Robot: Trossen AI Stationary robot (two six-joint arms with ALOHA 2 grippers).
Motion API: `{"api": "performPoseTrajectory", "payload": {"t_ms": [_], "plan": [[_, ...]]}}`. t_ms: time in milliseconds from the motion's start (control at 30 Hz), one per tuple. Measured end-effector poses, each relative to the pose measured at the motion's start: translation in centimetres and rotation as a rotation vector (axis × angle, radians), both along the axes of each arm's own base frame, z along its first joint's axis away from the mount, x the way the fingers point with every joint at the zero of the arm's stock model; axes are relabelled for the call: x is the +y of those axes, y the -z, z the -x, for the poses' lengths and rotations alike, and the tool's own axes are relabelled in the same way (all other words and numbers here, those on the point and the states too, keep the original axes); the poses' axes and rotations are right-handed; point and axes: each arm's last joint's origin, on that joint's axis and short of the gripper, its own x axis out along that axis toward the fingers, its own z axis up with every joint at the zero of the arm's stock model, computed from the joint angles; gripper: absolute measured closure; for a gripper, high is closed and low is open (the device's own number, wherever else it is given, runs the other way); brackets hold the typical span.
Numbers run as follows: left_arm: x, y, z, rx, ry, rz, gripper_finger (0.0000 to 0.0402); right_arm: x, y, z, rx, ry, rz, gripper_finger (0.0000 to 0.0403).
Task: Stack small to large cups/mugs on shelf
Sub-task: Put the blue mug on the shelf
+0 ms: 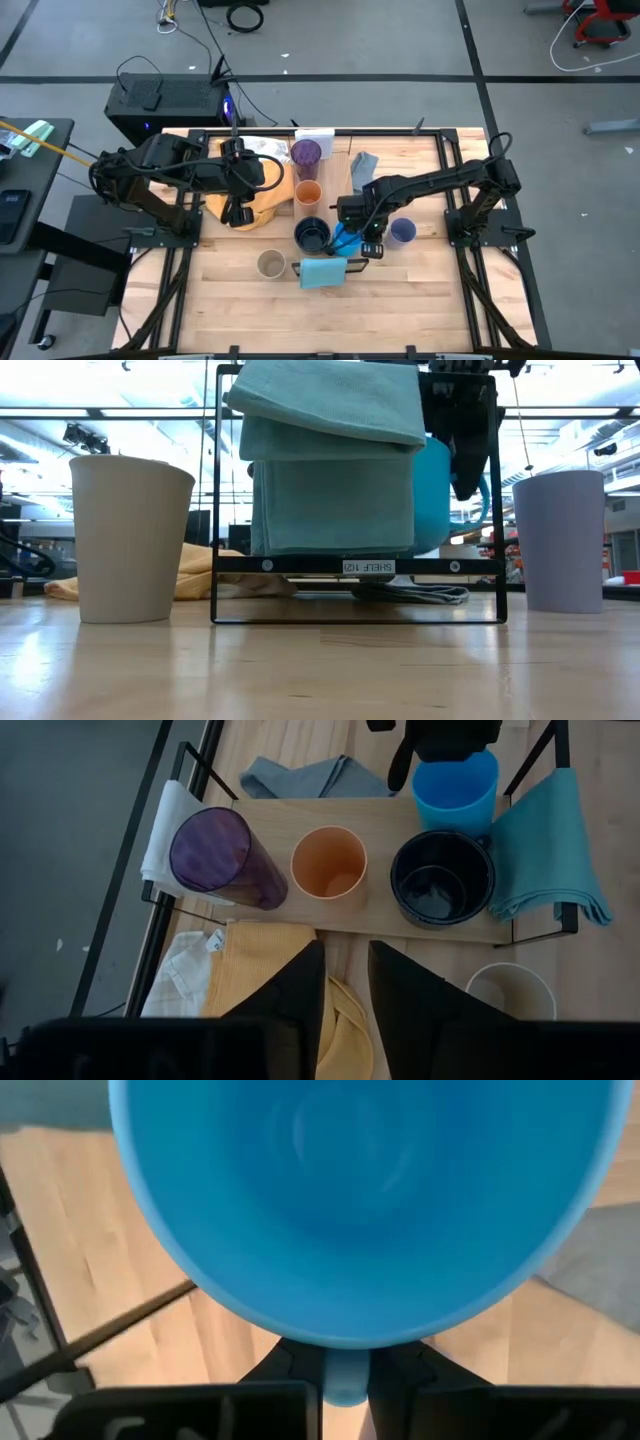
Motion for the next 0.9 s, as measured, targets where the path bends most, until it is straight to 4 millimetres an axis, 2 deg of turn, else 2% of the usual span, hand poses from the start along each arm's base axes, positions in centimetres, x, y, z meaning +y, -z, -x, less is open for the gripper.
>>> {"api": "performPoseTrajectory", "payload": {"t_ms": [267,900], "plan": [[0.0,0.0,0.0,0.0,0.0,0.0,0.0308,0.4,1.4,0.7,0.032,-0.029,0.033,0.0359],[0.0,0.0,0.0,-0.001,-0.001,0.001,0.031,0.6,1.1,0.7,0.015,-0.022,0.103,0.0359]]}}
